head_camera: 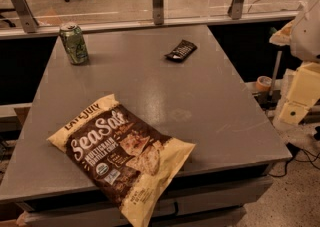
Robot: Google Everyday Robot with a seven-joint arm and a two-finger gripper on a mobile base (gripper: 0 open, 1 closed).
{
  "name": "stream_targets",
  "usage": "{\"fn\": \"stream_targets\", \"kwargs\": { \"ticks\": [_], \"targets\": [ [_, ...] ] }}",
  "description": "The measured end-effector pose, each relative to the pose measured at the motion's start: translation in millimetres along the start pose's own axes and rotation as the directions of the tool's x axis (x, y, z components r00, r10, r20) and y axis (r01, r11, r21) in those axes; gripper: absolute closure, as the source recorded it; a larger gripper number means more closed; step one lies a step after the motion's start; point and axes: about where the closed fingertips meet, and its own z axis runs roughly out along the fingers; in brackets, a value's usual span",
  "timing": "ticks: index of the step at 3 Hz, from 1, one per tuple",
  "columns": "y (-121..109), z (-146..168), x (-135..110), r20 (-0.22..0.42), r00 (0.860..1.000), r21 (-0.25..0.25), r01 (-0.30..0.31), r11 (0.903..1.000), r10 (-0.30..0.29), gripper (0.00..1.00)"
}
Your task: Move rxbar chocolate near green can
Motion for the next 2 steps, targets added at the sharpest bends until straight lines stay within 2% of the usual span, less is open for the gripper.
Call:
{"fn": "stream_targets", "kwargs": {
  "ticks": [2],
  "targets": [
    [-8.3,1.5,-3.4,0.024,1.000,0.012,0.019,0.9998,-0.019,0.00]
  ]
}}
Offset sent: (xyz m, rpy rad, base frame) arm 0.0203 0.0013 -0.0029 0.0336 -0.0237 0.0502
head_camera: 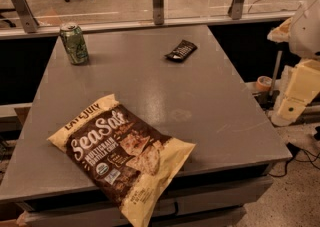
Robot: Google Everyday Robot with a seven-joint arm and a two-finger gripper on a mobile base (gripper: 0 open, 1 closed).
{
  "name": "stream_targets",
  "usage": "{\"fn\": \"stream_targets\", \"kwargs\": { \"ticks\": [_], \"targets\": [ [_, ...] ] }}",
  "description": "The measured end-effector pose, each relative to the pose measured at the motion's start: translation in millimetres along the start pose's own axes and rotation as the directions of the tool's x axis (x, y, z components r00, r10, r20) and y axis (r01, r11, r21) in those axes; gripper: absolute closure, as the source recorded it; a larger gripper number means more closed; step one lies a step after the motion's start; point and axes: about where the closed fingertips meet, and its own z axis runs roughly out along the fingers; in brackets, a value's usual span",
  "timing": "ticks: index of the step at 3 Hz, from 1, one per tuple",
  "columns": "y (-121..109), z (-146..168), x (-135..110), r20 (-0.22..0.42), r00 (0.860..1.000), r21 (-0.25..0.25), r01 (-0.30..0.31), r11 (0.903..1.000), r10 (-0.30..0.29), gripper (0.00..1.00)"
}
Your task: Move rxbar chocolate near green can
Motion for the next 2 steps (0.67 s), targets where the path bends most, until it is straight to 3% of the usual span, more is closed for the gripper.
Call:
{"fn": "stream_targets", "kwargs": {
  "ticks": [1,2],
  "targets": [
    [-37,21,-13,0.094,0.995,0.023,0.011,0.9997,-0.013,0.00],
    [-96,70,-59,0.266,0.964,0.045,0.009,0.9990,-0.020,0.00]
  ]
}}
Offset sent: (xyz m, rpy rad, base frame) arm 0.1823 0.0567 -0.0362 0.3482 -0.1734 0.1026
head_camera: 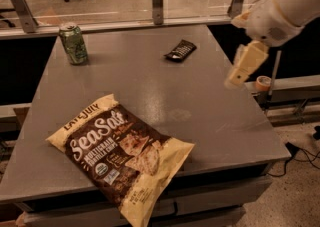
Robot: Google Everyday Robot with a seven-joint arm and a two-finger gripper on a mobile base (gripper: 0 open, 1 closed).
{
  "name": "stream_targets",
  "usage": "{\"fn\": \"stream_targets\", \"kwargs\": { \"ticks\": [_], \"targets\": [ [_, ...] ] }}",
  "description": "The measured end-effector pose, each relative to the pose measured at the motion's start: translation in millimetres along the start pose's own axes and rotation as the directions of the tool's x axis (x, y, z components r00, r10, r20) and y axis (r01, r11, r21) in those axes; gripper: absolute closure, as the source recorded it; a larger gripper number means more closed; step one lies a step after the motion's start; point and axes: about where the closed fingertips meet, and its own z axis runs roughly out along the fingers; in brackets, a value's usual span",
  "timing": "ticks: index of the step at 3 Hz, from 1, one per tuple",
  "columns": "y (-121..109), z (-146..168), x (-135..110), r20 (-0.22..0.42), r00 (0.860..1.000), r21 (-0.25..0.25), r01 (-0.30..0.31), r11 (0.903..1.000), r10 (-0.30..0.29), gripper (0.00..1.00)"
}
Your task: Move rxbar chocolate near green can
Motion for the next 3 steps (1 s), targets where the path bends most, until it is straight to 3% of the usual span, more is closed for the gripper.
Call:
{"fn": "stream_targets", "kwargs": {
  "ticks": [1,2,3],
  "targets": [
    [-28,42,-23,0.104,0.994,0.018,-0.015,0.9997,0.014,0.00],
    [-28,42,-23,0.104,0.994,0.017,-0.015,0.9997,0.014,0.00],
    [-32,54,-25,0.143,0.988,0.028,-0.067,0.9974,0.062,0.00]
  ]
}}
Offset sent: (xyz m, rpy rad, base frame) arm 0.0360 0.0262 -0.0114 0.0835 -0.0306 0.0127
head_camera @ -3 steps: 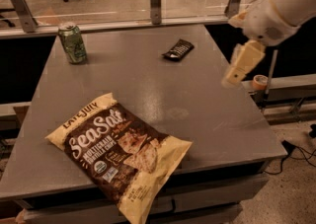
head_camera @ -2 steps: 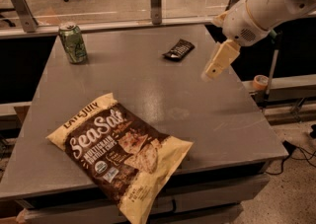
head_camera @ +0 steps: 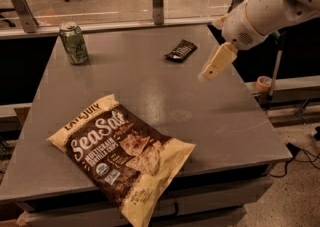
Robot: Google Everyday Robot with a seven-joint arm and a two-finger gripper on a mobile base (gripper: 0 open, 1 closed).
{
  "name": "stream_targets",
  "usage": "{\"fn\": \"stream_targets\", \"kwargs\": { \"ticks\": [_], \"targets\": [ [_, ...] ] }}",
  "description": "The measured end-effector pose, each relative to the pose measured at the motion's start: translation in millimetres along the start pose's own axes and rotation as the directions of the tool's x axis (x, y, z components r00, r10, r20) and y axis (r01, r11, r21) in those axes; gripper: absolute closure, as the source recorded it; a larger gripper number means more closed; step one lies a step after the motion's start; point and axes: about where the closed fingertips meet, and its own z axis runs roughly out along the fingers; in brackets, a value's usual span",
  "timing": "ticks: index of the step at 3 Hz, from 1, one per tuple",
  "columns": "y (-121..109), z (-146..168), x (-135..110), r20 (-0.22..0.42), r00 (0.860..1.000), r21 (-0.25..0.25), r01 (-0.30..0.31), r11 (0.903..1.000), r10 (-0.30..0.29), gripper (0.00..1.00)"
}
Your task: Move rxbar chocolate near green can
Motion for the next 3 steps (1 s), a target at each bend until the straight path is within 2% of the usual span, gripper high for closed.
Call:
{"fn": "stream_targets", "kwargs": {
  "ticks": [1,2,3],
  "targets": [
    [-29,42,-8,0.115,0.985,0.033,-0.130,0.9909,0.126,0.00],
    [-52,69,-12,0.193,0.958,0.029,-0.222,0.9745,0.213,0.00],
    [-75,98,-11,0.249,0.914,0.007,-0.333,0.9431,0.321,0.00]
  ]
}}
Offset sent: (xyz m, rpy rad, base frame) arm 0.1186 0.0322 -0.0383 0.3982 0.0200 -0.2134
